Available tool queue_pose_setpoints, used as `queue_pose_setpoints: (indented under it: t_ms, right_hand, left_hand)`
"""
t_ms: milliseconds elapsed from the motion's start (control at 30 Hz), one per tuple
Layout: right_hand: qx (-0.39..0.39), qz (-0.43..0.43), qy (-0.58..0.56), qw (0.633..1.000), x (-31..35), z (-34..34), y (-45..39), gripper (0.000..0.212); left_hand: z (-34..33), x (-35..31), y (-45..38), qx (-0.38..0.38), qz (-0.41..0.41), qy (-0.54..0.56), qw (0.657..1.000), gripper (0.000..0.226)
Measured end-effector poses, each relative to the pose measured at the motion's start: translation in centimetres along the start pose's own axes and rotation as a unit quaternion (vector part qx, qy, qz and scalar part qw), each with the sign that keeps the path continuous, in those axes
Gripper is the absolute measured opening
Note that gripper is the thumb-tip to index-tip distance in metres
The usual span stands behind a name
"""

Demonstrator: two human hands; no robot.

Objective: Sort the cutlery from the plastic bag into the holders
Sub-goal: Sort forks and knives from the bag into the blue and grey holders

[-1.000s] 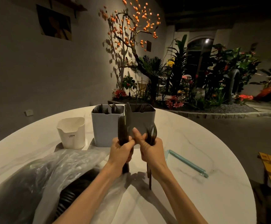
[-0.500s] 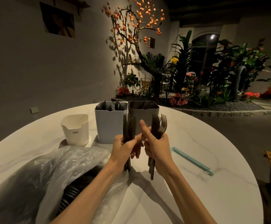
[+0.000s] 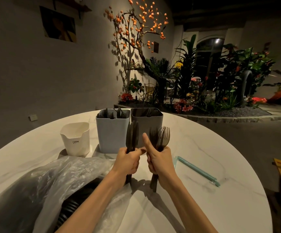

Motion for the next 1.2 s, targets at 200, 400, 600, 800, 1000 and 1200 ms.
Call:
queue_pose_setpoints:
  t_ms: [200, 400, 600, 800, 1000, 1200]
  right_hand:
    - [-0.012, -0.043, 0.017, 0.999, -1.7, 0.1, 0.1, 0.057]
    - [-0.018, 0.020, -0.095, 0.995, 4.5, -0.1, -1.6, 0.054]
    - [0.007, 0.078, -0.098, 0.992, 14.6, -2.7, -9.3, 0.057]
    - [-0.006, 0.038, -0.070, 0.997, 15.6, -6.4, -16.7, 0.084]
    - [0.014, 0.042, -0.057, 0.997, 13.5, -9.3, -19.1, 0.041]
    - [0.048, 0.101, -0.022, 0.993, 12.0, -10.4, -20.4, 0.031]
  left_hand:
    - [-0.2, 0.8, 0.4, 0.004, 0.032, 0.002, 0.999, 0.045]
    - [1.7, -5.8, -1.3, -0.038, -0.026, 0.081, 0.996, 0.043]
    - [6.1, -15.4, -4.7, -0.063, -0.079, 0.031, 0.994, 0.041]
    - [9.3, -17.4, -7.2, -0.082, -0.077, -0.034, 0.993, 0.038]
    - [9.4, -16.0, -8.8, -0.060, -0.050, -0.017, 0.997, 0.043]
    - [9.7, -15.2, -9.9, -0.056, -0.039, 0.013, 0.998, 0.044]
Point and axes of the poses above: each hand's wrist, its own y-axis away from the middle knuckle, its own z-axis out of the back of the hand, x = y × z, the point moved 10 cm from there along -y, towards the middle knuckle, and after that the axes turned 10 degrees about y, right-handed, at the moved point
